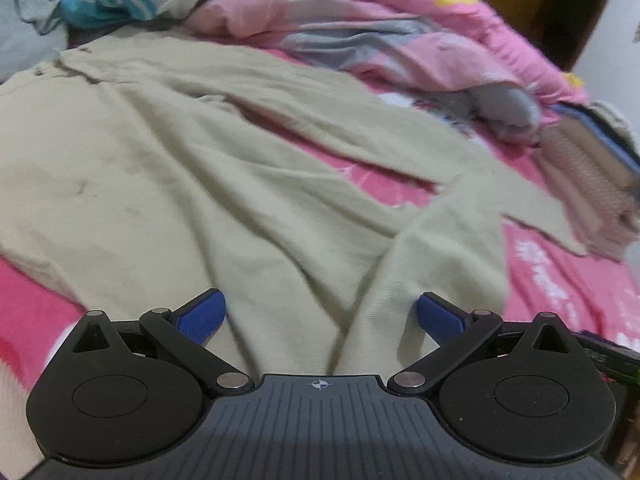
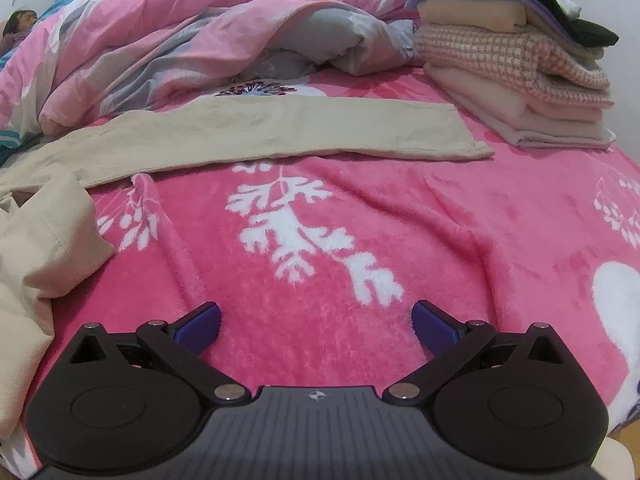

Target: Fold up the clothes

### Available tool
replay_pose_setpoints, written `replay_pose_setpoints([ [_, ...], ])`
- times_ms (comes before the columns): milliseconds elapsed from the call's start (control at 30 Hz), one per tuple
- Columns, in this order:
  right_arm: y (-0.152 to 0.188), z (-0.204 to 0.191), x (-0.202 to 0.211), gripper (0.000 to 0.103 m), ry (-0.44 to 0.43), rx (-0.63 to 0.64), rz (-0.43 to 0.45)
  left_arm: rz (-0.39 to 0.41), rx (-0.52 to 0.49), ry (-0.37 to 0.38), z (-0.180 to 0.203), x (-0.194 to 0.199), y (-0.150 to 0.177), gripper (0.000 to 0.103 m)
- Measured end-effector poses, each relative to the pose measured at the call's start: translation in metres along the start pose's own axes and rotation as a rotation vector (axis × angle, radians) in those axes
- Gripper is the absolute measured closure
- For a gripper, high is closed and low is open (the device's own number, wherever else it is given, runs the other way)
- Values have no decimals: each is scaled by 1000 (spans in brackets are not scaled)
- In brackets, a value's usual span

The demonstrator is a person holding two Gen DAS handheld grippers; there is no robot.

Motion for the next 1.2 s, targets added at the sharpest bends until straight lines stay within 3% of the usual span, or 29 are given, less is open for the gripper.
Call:
replay_pose_setpoints([
  [567,7,1,3,0,-20,12,37,-2,-78,-116,11,-6,6,0],
  [833,12,3,7,0,-48,11,69,12,-70,-86,6,-2,4,0],
  [1000,14,14,12,0,-117,3,96,134,-100,-106,12,18,-4,0],
  [1200,-2,30,23,0,-194,-49,177,288,-143,30,22,30,-35,0],
])
Point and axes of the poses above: each gripper's, at about its wrist camera, not at the fingertips, and x roughly against the way its jaws point, z to its right, y to its underside, the point moved 1 cm from there along -x, roughly the way its jaws point, and after that the axes turned 9 degrees about x, right-handed, at the moved point
